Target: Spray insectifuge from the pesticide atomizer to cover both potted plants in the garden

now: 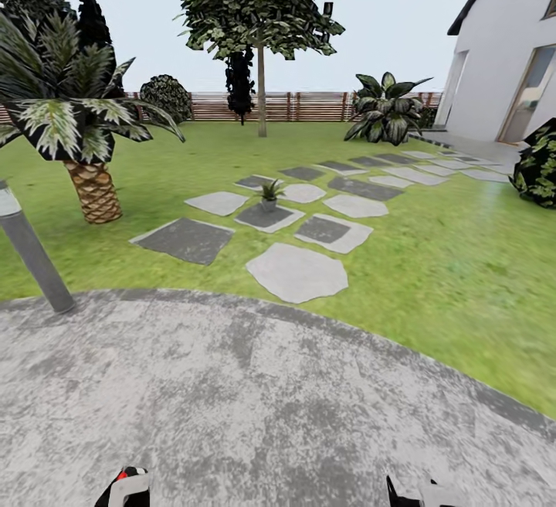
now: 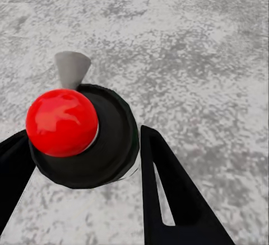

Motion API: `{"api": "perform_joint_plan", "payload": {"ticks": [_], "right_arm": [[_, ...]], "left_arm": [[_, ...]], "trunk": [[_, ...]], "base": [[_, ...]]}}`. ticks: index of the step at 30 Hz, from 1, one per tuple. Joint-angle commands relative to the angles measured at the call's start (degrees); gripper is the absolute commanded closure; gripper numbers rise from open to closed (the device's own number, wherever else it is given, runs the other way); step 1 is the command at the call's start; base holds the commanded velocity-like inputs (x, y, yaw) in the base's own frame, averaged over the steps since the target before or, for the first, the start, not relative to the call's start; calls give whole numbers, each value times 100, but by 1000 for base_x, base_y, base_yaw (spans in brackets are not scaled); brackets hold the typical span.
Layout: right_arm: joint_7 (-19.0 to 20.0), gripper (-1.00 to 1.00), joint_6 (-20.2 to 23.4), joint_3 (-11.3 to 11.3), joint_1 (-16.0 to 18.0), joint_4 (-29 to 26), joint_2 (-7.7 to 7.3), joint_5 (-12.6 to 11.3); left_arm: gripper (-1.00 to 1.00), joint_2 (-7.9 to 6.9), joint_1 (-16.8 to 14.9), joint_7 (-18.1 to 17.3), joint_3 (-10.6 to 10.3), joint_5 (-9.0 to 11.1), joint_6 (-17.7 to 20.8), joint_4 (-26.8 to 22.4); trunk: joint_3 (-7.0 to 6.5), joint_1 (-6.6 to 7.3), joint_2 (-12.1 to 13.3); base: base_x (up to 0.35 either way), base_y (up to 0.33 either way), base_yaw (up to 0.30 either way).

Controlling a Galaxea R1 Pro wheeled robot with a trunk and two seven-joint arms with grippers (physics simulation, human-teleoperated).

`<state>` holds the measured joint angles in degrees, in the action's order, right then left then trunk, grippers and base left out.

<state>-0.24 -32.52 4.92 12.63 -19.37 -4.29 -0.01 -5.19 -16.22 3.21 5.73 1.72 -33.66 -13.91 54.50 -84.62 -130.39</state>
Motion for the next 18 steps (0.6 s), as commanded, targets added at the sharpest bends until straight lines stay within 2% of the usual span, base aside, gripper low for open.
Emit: {"api": "perform_joint_plan", "payload": {"ticks": [1, 18], "right_arm": [[-2, -100, -18, 9, 3, 4, 0, 1], [-2, -100, -18, 9, 3, 4, 0, 1]], "left_arm": [[100, 0, -3, 4, -2, 16, -18, 4], [100, 0, -3, 4, -2, 18, -18, 3]], "trunk": [[5, -2, -2], [5, -2, -2]], "base": [[333, 101, 0], [333, 99, 0]]}}
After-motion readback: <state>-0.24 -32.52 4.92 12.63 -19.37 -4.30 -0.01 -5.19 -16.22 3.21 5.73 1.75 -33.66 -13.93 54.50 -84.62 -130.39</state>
